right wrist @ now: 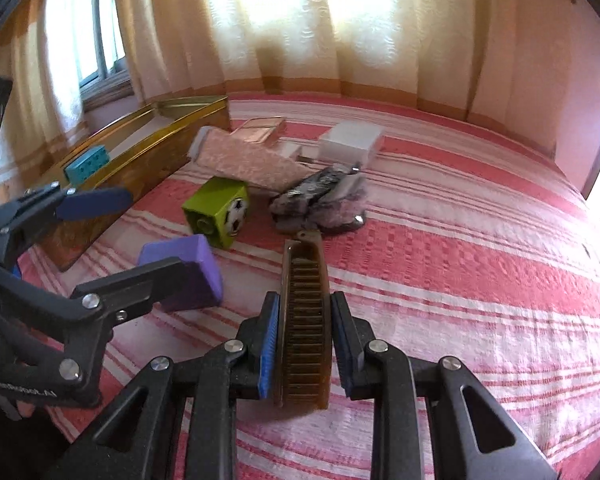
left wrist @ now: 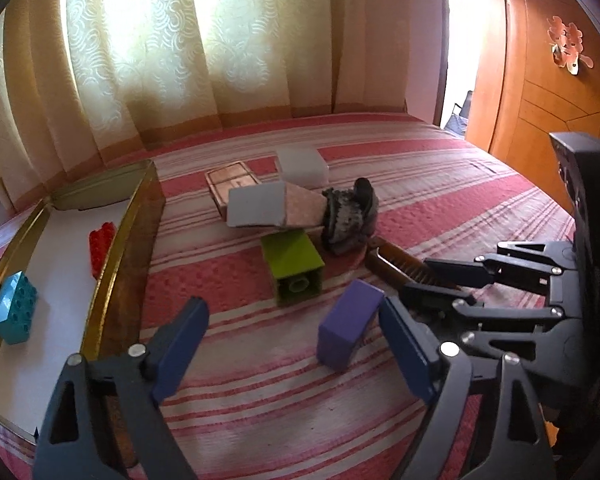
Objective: Organize rigid objects
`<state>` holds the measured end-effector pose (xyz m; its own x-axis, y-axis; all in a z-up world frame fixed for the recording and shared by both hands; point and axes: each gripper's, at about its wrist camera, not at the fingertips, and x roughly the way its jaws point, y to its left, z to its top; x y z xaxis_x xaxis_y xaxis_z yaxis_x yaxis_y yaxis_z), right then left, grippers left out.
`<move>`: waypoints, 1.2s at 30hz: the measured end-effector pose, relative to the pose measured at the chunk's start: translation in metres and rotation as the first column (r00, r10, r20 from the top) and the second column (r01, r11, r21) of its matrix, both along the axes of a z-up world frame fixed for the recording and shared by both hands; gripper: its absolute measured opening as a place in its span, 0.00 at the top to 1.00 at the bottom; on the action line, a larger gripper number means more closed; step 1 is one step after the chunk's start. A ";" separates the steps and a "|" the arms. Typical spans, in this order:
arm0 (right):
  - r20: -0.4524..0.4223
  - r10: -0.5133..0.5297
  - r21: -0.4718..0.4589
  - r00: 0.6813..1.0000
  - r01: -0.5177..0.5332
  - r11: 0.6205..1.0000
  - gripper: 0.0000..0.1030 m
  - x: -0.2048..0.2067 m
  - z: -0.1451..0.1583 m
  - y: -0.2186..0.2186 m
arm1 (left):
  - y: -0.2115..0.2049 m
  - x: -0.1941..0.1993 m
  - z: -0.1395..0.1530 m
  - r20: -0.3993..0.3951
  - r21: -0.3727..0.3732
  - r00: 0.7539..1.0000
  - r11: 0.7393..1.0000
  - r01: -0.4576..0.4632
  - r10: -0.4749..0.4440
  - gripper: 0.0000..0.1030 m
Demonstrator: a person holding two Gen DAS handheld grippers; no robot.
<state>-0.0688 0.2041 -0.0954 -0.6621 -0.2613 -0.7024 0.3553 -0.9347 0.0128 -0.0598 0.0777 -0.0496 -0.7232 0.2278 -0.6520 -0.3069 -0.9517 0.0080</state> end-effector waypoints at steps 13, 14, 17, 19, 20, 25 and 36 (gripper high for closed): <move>-0.031 -0.020 0.057 0.999 0.021 0.998 0.73 0.006 -0.001 -0.003 | 0.021 -0.013 -0.010 0.096 0.001 0.988 0.992 0.122 -0.122 0.82; -0.032 -0.020 0.055 0.999 0.022 0.998 0.73 0.006 -0.001 -0.003 | 0.020 -0.013 -0.010 0.096 0.008 0.988 0.992 0.123 -0.123 0.82; -0.035 -0.018 0.051 0.999 0.020 0.998 0.73 0.006 -0.001 -0.001 | 0.014 -0.008 -0.007 0.070 0.034 0.991 0.993 0.110 -0.112 0.82; -0.045 -0.015 0.056 0.999 0.018 0.998 0.73 0.008 -0.001 -0.002 | 0.009 -0.005 -0.005 0.042 0.050 0.995 0.995 0.091 -0.093 0.82; -0.057 -0.011 0.063 0.998 0.015 0.998 0.73 0.011 -0.001 -0.003 | 0.007 -0.002 -0.003 0.022 0.055 0.997 0.995 0.079 -0.080 0.82; -0.105 -0.016 0.083 0.994 0.025 0.996 0.73 0.017 0.002 -0.008 | 0.002 0.006 0.003 -0.045 0.060 0.997 0.996 0.058 -0.055 0.82; -0.122 -0.019 0.092 0.992 0.030 0.995 0.73 0.020 0.002 -0.012 | -0.004 0.004 0.004 -0.047 0.091 0.997 0.994 0.057 -0.053 0.83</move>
<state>-0.0491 0.1919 -0.0938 -0.7489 -0.1808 -0.6375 0.3259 -0.9382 -0.1168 -0.0562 0.0739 -0.0453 -0.7361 0.3257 -0.5934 -0.3599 -0.9308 -0.0644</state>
